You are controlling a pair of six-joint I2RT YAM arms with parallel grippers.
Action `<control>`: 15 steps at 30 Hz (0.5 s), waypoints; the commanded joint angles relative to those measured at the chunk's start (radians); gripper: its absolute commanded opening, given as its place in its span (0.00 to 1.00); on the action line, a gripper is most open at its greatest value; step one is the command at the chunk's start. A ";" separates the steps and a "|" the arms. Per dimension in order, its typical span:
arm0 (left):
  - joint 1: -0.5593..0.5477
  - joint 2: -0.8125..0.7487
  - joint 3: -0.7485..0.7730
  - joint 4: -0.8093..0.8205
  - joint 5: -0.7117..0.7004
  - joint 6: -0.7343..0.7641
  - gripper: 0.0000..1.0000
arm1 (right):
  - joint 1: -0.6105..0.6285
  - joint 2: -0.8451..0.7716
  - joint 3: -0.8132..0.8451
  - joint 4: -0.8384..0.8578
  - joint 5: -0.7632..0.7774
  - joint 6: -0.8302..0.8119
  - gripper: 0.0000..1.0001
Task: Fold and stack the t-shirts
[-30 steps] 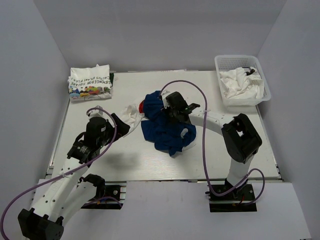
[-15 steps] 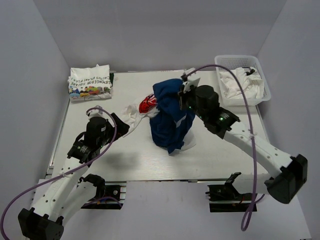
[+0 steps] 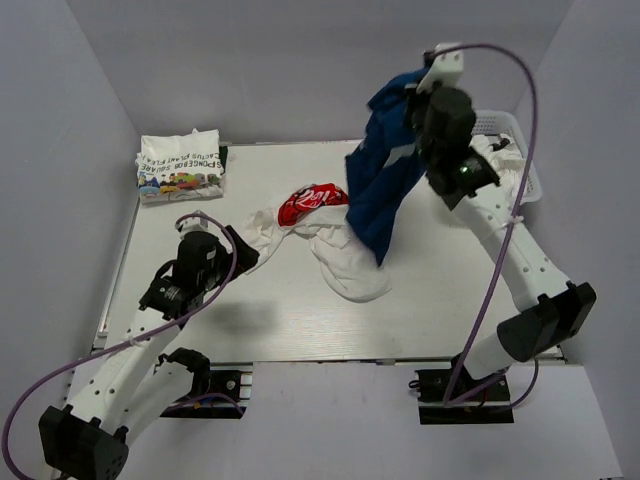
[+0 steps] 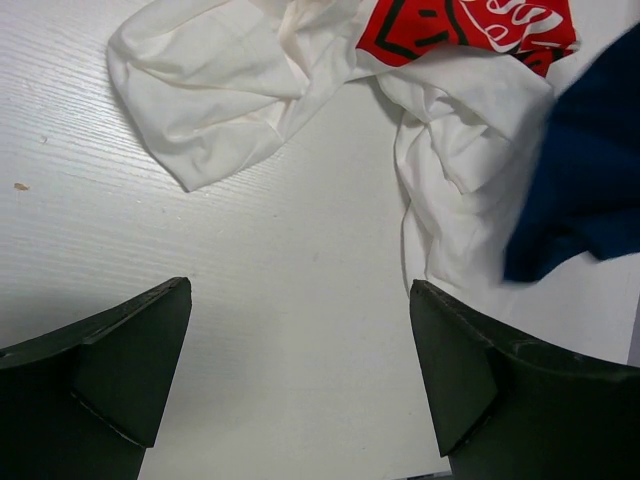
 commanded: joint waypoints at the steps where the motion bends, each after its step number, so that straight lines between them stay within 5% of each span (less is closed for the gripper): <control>1: -0.003 0.014 0.024 0.019 -0.029 0.010 1.00 | -0.102 0.032 0.214 0.077 0.044 -0.074 0.00; 7: -0.003 0.092 0.043 0.037 -0.059 0.010 1.00 | -0.261 0.245 0.541 0.017 0.068 -0.163 0.00; 15: -0.003 0.211 0.103 0.057 -0.048 0.021 1.00 | -0.470 0.414 0.572 0.083 -0.066 -0.070 0.00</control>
